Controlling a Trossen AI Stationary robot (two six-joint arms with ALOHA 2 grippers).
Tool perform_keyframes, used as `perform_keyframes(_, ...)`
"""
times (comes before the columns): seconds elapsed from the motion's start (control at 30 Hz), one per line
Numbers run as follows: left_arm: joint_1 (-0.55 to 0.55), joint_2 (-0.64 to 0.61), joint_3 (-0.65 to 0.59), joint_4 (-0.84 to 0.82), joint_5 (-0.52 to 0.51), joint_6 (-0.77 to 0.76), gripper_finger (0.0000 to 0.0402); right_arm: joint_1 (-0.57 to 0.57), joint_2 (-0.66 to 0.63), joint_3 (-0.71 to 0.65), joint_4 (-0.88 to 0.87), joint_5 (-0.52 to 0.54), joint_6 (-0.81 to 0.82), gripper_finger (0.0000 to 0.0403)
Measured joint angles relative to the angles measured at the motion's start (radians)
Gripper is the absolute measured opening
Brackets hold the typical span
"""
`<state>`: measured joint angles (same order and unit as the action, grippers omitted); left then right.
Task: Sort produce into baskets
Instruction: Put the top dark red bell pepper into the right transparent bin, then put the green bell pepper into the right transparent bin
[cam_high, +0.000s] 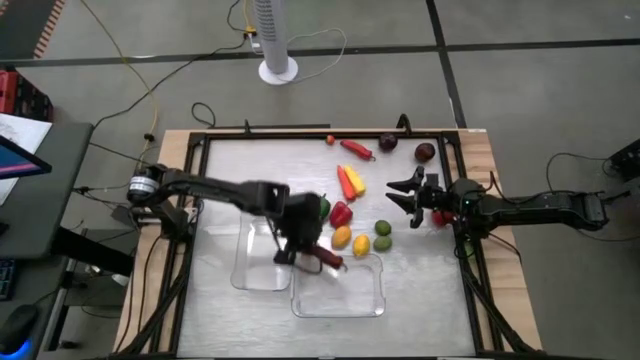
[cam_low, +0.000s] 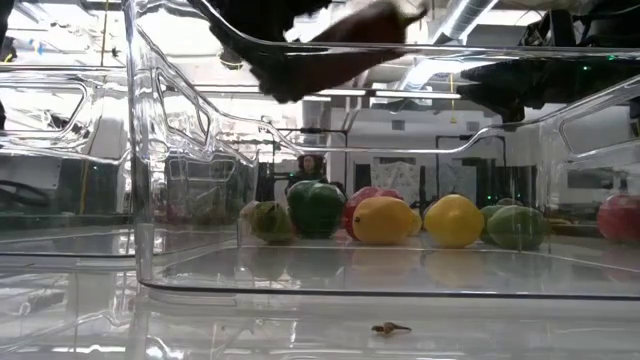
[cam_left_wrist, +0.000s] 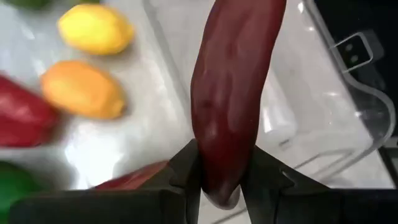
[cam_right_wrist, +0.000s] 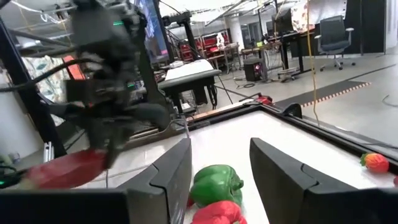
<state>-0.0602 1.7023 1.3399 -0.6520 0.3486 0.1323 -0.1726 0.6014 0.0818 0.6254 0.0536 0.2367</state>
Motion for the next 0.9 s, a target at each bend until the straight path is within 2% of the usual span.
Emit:
perform_keyframes(0.2, -0.119, 0.000, 0.000, 0.089, -0.154, -0.114, 0.0080, 0.000, 0.000, 0.000, 0.000, 0.000, 0.025, 0.0189)
perform_keyframes(0.53, -0.153, 0.001, 0.000, 0.108, -0.157, -0.171, 0.0091, 0.000, 0.000, 0.000, -0.004, 0.000, 0.019, 0.0189)
perform_keyframes(0.63, -0.152, 0.001, 0.000, 0.114, -0.153, -0.171, 0.0133, 0.000, 0.000, 0.000, -0.005, 0.000, 0.018, 0.0189)
perform_keyframes(0.8, -0.153, 0.001, 0.000, 0.145, -0.165, -0.167, 0.0228, 0.000, 0.001, 0.000, -0.022, 0.000, 0.018, 0.0189)
perform_keyframes(0.9, -0.134, 0.001, 0.003, 0.154, -0.269, -0.169, 0.0265, 0.000, 0.001, 0.000, -0.018, 0.000, 0.018, 0.0189)
